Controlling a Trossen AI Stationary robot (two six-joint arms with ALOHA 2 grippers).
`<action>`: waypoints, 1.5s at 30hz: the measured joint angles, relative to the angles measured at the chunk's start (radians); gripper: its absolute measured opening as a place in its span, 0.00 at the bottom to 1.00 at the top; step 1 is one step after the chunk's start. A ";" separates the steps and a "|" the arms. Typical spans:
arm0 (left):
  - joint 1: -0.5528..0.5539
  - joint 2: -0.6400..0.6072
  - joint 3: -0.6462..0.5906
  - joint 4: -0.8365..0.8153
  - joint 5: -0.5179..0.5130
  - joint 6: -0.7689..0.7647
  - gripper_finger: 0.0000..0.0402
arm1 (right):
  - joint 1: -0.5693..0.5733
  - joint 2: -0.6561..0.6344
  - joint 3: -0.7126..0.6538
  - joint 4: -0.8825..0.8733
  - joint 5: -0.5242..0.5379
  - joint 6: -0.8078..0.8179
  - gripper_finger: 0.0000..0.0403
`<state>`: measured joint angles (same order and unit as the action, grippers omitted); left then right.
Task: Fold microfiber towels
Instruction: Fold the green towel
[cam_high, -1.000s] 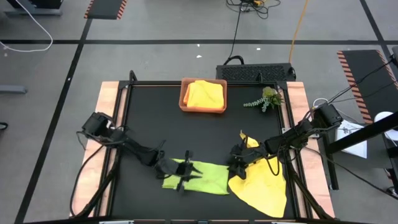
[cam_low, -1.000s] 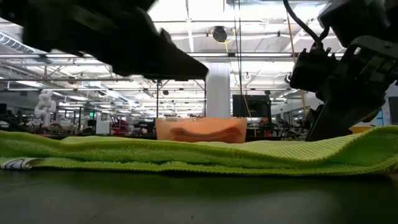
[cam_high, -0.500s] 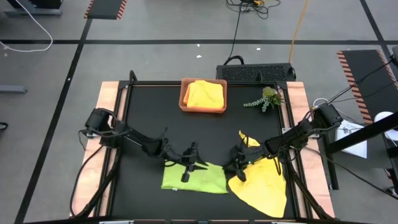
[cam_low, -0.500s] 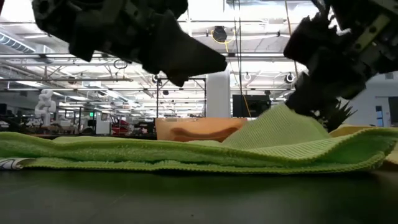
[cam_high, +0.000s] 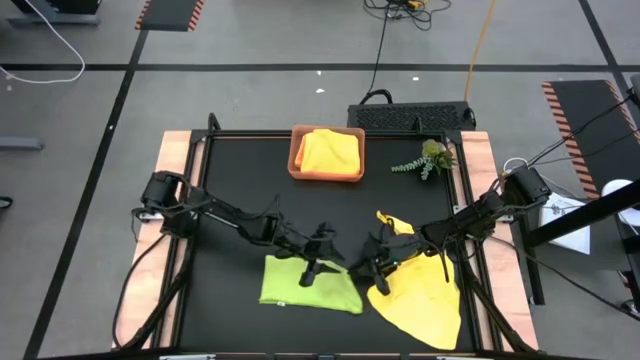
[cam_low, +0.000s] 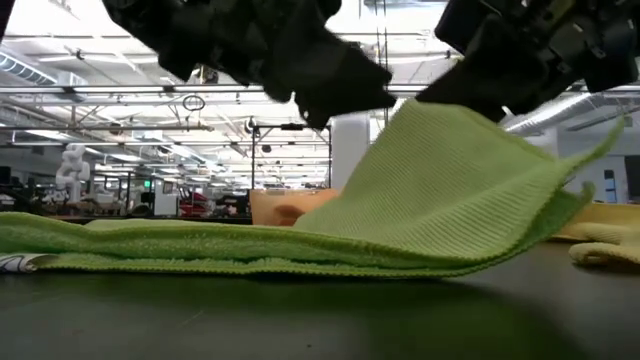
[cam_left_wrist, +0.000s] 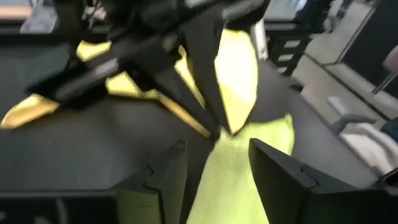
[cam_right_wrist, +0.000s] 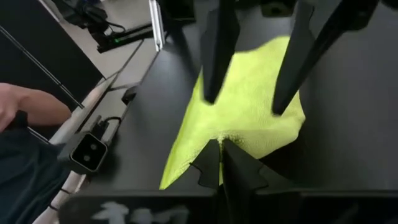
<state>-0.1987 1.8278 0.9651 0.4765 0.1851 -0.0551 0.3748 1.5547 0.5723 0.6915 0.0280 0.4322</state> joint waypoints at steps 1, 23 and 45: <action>-0.002 0.000 0.006 0.006 0.008 -0.001 0.45 | 0.000 0.000 0.005 0.001 0.000 -0.002 0.00; 0.002 0.014 0.023 0.021 0.095 -0.043 0.50 | 0.000 0.000 0.044 0.037 -0.003 -0.060 0.00; 0.001 0.014 0.022 -0.015 0.113 -0.058 0.50 | -0.009 -0.022 0.044 0.005 -0.005 0.002 0.00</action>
<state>-0.1982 1.8420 0.9874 0.4615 0.2981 -0.1135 0.3658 1.5324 0.6163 0.6962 0.0232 0.4344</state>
